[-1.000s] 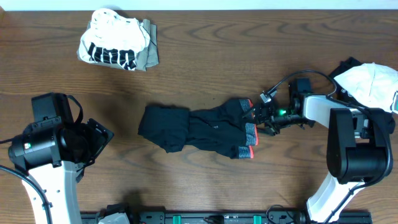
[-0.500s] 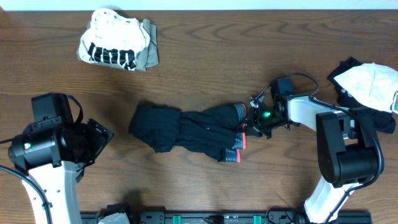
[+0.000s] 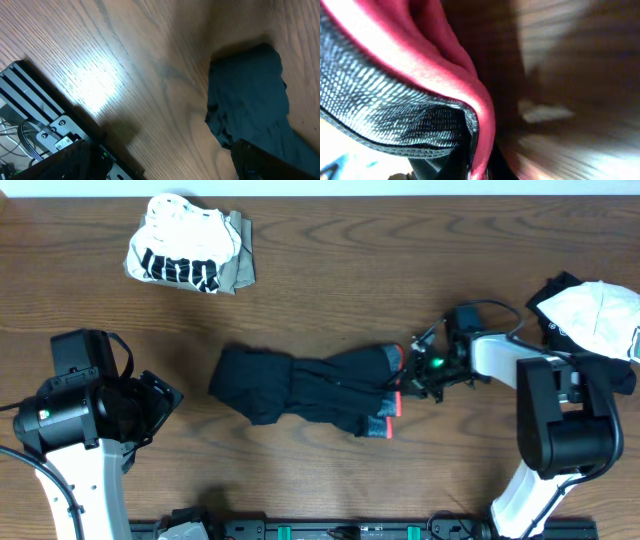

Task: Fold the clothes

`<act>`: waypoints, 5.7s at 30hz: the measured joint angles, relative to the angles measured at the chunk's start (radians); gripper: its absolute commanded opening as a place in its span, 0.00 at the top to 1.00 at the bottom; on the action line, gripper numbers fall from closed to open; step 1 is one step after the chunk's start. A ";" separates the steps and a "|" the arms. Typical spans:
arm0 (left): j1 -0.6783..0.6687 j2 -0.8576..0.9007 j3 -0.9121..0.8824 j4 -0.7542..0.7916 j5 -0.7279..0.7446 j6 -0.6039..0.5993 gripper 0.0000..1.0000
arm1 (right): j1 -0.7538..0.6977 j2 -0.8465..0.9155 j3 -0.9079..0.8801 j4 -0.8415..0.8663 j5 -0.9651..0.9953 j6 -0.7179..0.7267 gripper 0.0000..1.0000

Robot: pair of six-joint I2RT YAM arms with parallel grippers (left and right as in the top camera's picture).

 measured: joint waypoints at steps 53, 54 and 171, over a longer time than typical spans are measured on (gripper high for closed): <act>0.000 0.000 -0.001 0.019 0.000 0.002 0.08 | 0.309 -0.101 0.512 -0.592 0.941 0.217 0.99; 0.000 0.000 -0.001 0.019 0.000 0.003 0.08 | 0.314 -0.101 0.523 -0.595 0.941 0.226 0.99; 0.000 0.120 -0.001 0.061 0.052 0.106 0.08 | 0.795 0.142 0.785 -0.411 0.845 0.150 0.99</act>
